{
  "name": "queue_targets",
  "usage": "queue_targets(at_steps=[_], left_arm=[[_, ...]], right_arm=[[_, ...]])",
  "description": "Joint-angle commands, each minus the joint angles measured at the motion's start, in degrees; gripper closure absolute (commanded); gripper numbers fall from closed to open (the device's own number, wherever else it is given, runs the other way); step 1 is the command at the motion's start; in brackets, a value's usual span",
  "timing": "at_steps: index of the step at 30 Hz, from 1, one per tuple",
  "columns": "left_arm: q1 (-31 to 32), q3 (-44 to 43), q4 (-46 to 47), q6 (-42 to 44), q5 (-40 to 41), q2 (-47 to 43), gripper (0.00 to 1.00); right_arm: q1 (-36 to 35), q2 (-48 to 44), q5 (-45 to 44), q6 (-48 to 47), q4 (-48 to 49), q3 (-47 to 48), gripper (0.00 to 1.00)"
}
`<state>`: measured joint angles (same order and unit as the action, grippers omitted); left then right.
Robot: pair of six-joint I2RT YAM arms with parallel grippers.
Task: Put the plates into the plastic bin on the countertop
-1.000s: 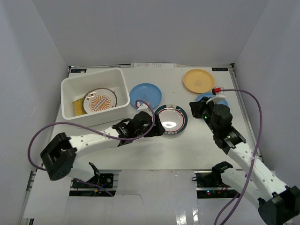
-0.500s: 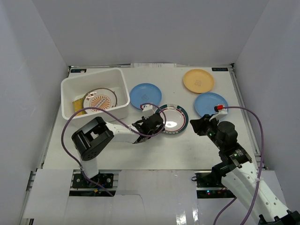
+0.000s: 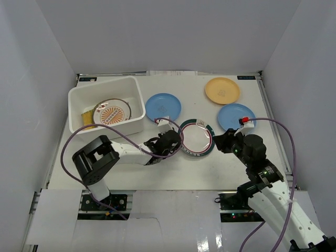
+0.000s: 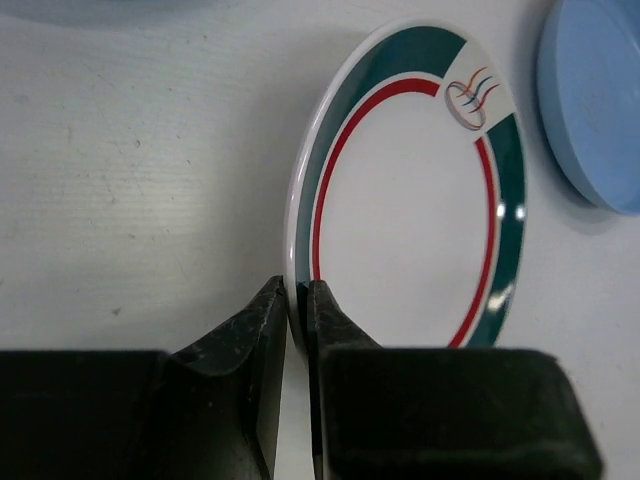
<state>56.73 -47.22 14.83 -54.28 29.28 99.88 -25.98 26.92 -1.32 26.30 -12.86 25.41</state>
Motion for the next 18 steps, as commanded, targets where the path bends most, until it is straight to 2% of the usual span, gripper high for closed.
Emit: queue_targets(at_steps=[1, 2, 5, 8, 11, 14, 15, 17, 18], left_arm=[[1.8, 3.1, -1.7, 5.4, -2.2, -10.7, 1.00], [1.7, 4.0, -0.4, 6.2, -3.0, -17.6, 1.00], [-1.2, 3.1, 1.2, 9.1, -7.8, -29.6, 1.00], [-9.9, -4.0, -6.6, 11.2, -13.8, -35.5, 1.00], [-15.0, -9.8, -10.8, 13.4, -15.0, -38.6, 1.00], [-23.8, -13.1, -17.1, 15.3, -16.3, -41.5, 1.00], [-29.6, -13.5, -19.5, 15.6, -17.1, -42.3, 1.00], [-35.8, -13.9, -21.6, 15.8, -18.4, -42.8, 1.00], [-41.8, -13.5, -23.0, 15.2, -19.8, -43.1, 1.00]], right_arm=[[0.1, -0.8, -1.6, -2.0, -1.0, 6.0, 0.67], [0.1, -1.0, -2.2, -2.1, -1.6, 6.9, 0.67], [0.1, -2.7, -5.4, -3.7, -4.7, 12.4, 0.66], [0.1, -3.7, -6.1, -4.8, -6.8, 18.0, 0.65], [0.1, -3.4, -4.5, -4.9, -8.1, 21.0, 0.65], [0.1, -2.5, -3.3, -4.9, -7.4, 19.1, 0.65], [0.1, -1.7, -2.1, -4.6, -7.0, 17.5, 0.65], [0.1, -0.6, -0.5, -4.0, -5.0, 15.8, 0.64], [0.1, 0.8, 0.7, -3.8, -3.9, 15.0, 0.64]])
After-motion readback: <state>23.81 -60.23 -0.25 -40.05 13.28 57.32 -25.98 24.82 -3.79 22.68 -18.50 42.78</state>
